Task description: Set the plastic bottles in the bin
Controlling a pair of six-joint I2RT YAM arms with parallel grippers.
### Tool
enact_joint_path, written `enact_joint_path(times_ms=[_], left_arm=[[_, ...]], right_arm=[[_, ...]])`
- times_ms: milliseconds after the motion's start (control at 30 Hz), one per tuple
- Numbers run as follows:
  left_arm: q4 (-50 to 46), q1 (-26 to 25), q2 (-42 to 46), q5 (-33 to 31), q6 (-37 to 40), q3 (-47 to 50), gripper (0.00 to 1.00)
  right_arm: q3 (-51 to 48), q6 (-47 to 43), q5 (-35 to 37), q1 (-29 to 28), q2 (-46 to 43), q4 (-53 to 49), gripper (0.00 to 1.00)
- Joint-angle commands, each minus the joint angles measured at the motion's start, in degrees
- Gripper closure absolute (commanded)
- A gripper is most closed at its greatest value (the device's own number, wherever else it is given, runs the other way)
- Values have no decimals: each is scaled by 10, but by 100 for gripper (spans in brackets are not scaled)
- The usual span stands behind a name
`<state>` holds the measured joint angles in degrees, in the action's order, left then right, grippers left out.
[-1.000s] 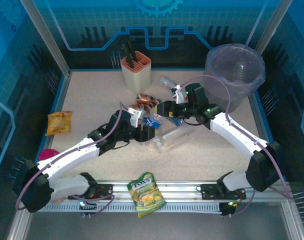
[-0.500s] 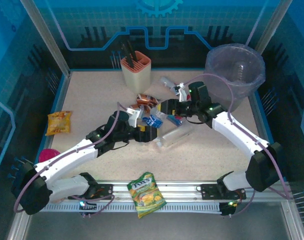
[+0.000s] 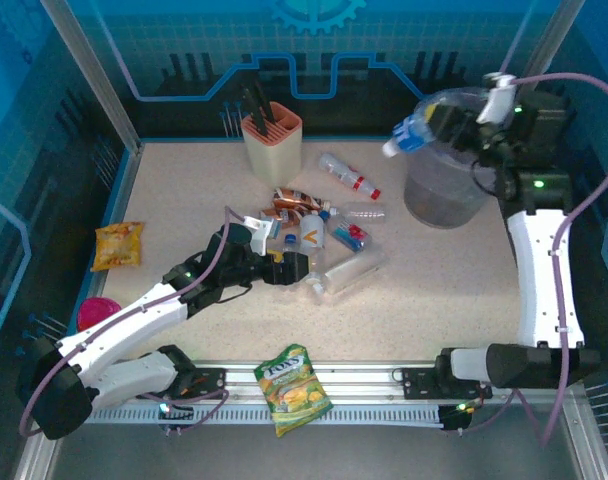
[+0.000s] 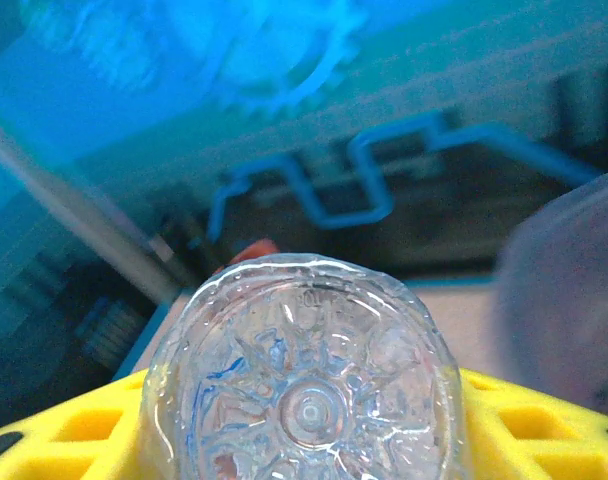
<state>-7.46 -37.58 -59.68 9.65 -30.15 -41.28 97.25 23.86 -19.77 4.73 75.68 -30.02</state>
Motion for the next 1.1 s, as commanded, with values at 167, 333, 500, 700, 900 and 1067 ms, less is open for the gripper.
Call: enact_joint_path(times_ms=[167, 333, 500, 700, 900, 1067], left_arm=[[-45, 17, -21, -30, -15, -2, 1], [-55, 20, -33, -37, -23, 0, 1], [-65, 25, -40, -47, -28, 7, 1], [-56, 26, -56, -44, -33, 9, 1], [-56, 28, -96, -41, -13, -6, 1], [-61, 28, -127, -47, 6, -20, 1]], right_arm=[[5, -22, 150, 86, 53, 28, 48], [16, -31, 162, 87, 123, 40, 47], [23, -41, 164, 81, 175, 19, 46], [22, -57, 145, 76, 224, -10, 46], [23, -66, 124, 63, 270, -30, 44], [47, -67, 104, 60, 316, -67, 35]])
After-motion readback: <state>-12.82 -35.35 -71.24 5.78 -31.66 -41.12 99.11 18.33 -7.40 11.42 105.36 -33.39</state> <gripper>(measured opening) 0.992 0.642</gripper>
